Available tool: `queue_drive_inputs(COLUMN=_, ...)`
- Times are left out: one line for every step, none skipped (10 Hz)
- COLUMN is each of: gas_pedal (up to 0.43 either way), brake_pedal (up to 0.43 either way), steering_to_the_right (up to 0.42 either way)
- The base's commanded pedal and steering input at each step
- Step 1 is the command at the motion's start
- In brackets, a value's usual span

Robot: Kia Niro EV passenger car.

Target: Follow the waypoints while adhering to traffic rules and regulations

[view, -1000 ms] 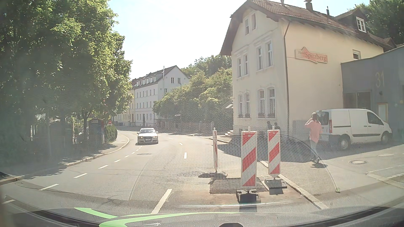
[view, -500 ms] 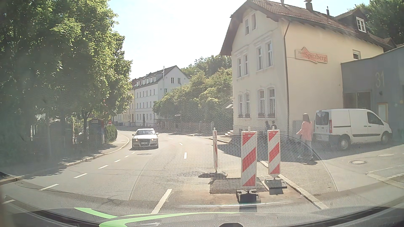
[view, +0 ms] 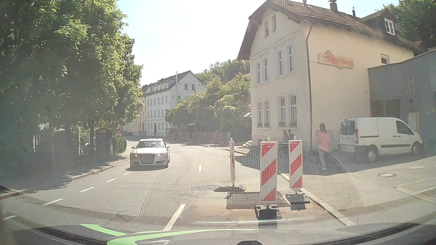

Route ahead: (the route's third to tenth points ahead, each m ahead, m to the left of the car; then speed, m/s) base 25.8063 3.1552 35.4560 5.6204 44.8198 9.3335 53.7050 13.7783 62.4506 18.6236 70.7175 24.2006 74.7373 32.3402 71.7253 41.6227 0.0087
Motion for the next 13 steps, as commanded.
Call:
queue_drive_inputs(gas_pedal=0.000, brake_pedal=0.384, steering_to_the_right=-0.003)
queue_drive_inputs(gas_pedal=0.000, brake_pedal=0.384, steering_to_the_right=-0.003)
queue_drive_inputs(gas_pedal=0.000, brake_pedal=0.384, steering_to_the_right=-0.005)
queue_drive_inputs(gas_pedal=0.000, brake_pedal=0.384, steering_to_the_right=-0.005)
queue_drive_inputs(gas_pedal=0.000, brake_pedal=0.384, steering_to_the_right=-0.006)
queue_drive_inputs(gas_pedal=0.000, brake_pedal=0.384, steering_to_the_right=-0.007)
queue_drive_inputs(gas_pedal=0.000, brake_pedal=0.384, steering_to_the_right=-0.007)
queue_drive_inputs(gas_pedal=0.000, brake_pedal=0.384, steering_to_the_right=-0.008)
queue_drive_inputs(gas_pedal=0.000, brake_pedal=0.384, steering_to_the_right=-0.010)
queue_drive_inputs(gas_pedal=0.000, brake_pedal=0.384, steering_to_the_right=-0.014)
queue_drive_inputs(gas_pedal=0.000, brake_pedal=0.384, steering_to_the_right=-0.022)
queue_drive_inputs(gas_pedal=0.000, brake_pedal=0.384, steering_to_the_right=-0.033)
queue_drive_inputs(gas_pedal=0.000, brake_pedal=0.384, steering_to_the_right=-0.049)
